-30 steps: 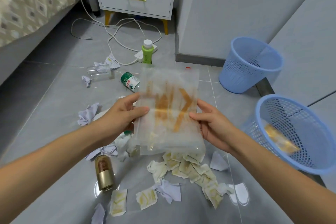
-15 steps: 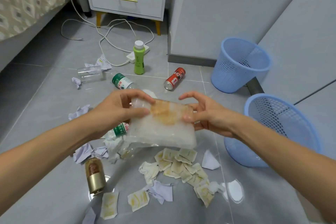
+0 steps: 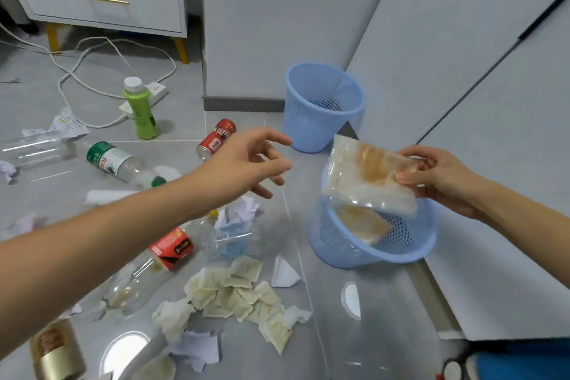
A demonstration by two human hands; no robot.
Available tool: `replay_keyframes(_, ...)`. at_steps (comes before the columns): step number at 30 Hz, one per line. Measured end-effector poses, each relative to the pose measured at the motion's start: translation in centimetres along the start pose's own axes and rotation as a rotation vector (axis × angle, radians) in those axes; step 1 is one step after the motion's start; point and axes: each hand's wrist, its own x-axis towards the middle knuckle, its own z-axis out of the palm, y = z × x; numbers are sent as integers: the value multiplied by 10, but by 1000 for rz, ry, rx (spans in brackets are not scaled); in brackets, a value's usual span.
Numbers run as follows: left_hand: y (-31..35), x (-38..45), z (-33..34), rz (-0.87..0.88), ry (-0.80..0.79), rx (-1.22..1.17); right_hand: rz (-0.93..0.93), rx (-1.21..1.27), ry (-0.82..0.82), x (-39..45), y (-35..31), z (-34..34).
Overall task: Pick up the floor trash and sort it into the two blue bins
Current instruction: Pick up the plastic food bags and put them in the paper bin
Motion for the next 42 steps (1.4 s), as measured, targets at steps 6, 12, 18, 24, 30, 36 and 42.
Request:
replay_keyframes(6,-7,64,92,21,-100,131,8,-330,201,7,47,-14)
replay_keyframes(12,-29,97,151,13,-248,453,-56,-715,90,32,92,14)
replay_keyframes(18,-38,108,180,21,-394,859,-358,-1412,46,62,114,40)
replay_keyframes(24,-45,99,167,106,-269,900,-107,-1346,-386,84,122,70)
replay_keyframes(30,-39,82,131,313,-109,779,-55,-1352,-541,101,130,72)
replay_keyframes(36,-32,55,82,416,-57,751,18,-723,-346,79,74,57)
replay_keyframes(42,-53,-1,14,336,-132,849,-621,-692,322,12,11,82)
